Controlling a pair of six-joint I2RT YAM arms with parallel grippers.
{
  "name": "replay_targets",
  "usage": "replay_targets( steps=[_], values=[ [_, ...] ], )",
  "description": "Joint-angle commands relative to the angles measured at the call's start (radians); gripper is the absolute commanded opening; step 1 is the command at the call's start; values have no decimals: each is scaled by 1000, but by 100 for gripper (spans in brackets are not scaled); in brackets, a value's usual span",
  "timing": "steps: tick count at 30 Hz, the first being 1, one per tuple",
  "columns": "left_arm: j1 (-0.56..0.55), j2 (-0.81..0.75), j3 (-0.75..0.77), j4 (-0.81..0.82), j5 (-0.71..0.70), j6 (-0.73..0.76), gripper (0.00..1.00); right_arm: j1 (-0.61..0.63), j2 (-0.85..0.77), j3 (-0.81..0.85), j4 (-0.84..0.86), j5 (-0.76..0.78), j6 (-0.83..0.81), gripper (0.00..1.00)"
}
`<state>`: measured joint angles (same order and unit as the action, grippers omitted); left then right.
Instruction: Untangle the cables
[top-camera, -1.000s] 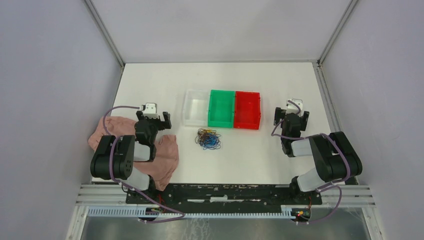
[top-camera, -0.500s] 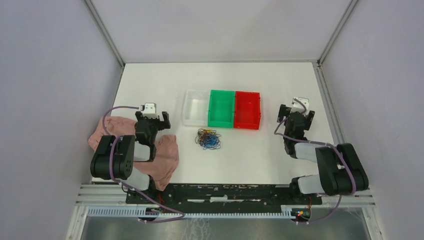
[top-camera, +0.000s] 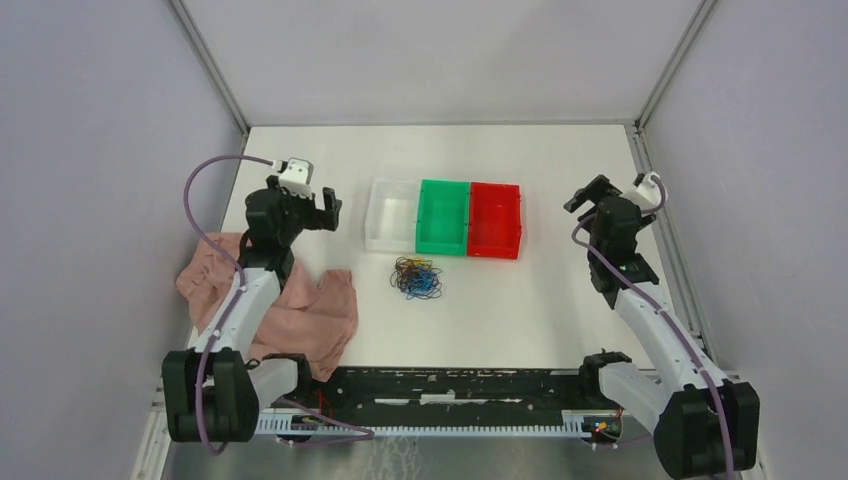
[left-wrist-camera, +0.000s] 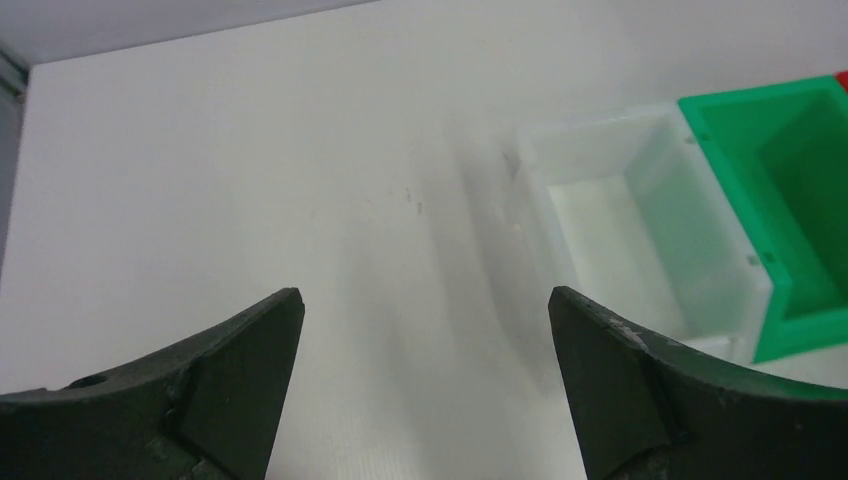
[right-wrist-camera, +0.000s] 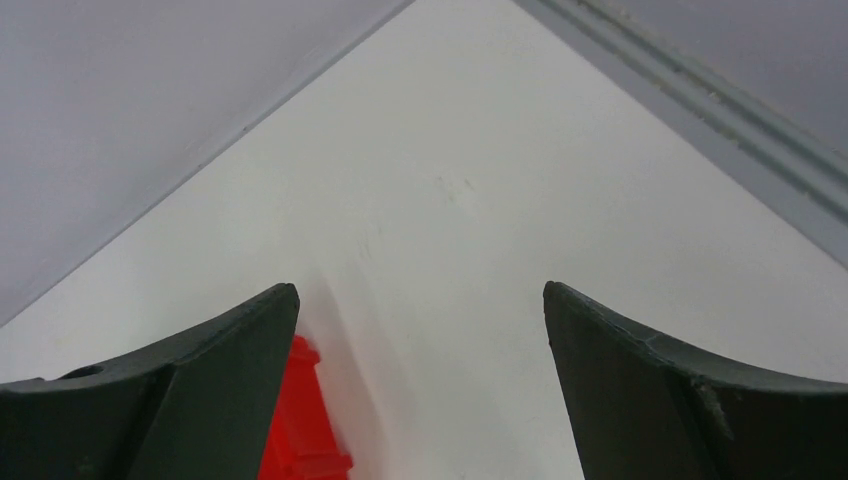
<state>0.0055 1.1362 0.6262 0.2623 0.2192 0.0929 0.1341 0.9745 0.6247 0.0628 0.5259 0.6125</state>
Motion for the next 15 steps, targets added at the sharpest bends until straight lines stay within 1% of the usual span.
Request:
replay_targets(
  steps=[1,2,5,7,11,15],
  values=[
    [4,-57,89,-406,247,133,99,53,35,45,-97,-307,105,93],
    [4,-63,103,-445,280,145,99,110,52,57,-100,-308,87,91],
    [4,-64,136,-525,342,170,100,343,130,107,-124,-255,-2,85],
    [4,-51,155,-568,370,195,100,457,192,143,-134,-258,-32,83],
    [4,-15,185,-641,379,233,96,631,314,177,-75,-348,-93,76],
    [4,13,187,-700,406,281,95,727,473,256,-87,-435,-140,71]
  ],
)
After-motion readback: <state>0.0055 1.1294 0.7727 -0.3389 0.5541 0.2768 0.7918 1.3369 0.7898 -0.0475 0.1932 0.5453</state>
